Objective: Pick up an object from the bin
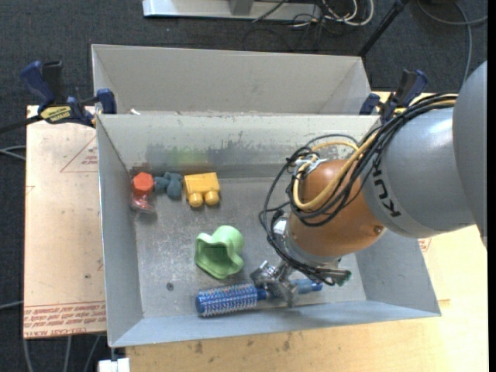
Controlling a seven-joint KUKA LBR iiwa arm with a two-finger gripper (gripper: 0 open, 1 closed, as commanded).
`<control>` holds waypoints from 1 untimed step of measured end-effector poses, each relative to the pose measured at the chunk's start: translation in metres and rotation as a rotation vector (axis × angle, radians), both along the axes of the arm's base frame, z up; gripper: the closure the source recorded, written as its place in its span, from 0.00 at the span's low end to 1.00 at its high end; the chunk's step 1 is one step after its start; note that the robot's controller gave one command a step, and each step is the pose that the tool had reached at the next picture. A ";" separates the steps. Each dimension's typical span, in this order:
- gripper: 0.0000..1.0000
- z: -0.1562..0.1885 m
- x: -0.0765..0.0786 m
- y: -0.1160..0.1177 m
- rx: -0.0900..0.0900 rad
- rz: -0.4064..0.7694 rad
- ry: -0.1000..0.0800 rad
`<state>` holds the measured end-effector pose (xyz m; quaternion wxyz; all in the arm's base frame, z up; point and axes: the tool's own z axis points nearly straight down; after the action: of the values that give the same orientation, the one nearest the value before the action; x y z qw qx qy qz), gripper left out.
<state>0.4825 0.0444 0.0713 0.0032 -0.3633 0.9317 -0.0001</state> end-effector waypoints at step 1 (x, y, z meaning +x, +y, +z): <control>0.00 0.001 0.002 0.001 0.003 0.001 -0.009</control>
Offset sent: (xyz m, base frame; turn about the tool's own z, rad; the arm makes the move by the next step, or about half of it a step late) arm 0.0000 0.0000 0.0000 0.0000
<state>0.4847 0.0455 0.0722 0.0077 -0.3638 0.9314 -0.0004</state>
